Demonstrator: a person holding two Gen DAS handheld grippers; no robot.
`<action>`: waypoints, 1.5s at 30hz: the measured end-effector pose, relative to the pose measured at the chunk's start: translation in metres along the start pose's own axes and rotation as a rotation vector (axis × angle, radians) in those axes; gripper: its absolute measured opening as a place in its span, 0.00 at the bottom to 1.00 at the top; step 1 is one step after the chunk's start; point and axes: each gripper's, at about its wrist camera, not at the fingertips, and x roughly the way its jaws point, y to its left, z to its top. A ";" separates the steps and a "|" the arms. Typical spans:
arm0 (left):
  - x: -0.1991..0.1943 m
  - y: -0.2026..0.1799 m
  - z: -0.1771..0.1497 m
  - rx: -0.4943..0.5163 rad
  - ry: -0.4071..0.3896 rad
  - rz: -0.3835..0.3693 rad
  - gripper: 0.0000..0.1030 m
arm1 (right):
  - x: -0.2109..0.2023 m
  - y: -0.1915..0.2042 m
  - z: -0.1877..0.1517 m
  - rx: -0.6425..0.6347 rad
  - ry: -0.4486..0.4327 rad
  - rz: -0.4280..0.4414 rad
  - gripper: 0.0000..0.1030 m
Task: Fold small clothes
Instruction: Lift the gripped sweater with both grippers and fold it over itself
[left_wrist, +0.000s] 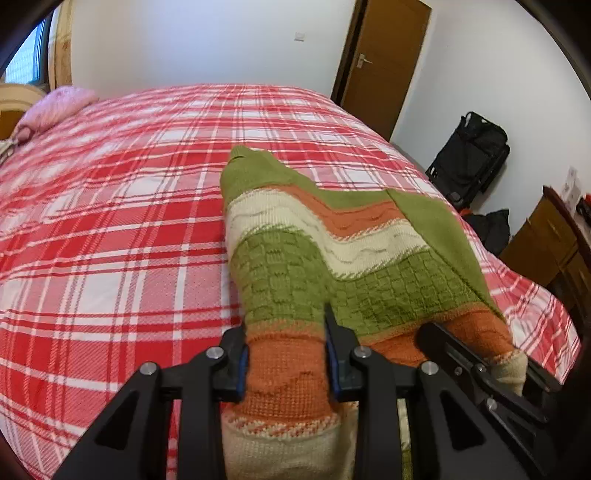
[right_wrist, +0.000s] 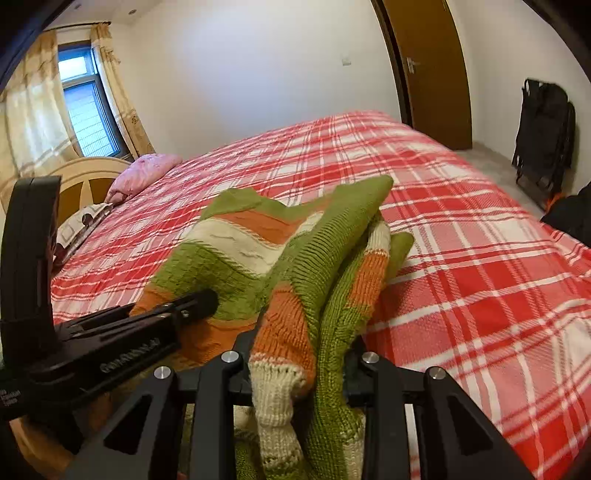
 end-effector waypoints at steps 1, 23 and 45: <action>-0.001 -0.001 -0.001 0.006 -0.001 -0.001 0.31 | -0.006 0.002 -0.002 -0.005 -0.010 -0.005 0.28; -0.018 -0.110 0.011 0.206 -0.075 -0.173 0.30 | -0.104 -0.058 0.005 0.066 -0.176 -0.228 0.28; 0.050 -0.194 0.012 0.345 -0.071 -0.152 0.30 | -0.075 -0.157 -0.011 0.264 -0.128 -0.390 0.28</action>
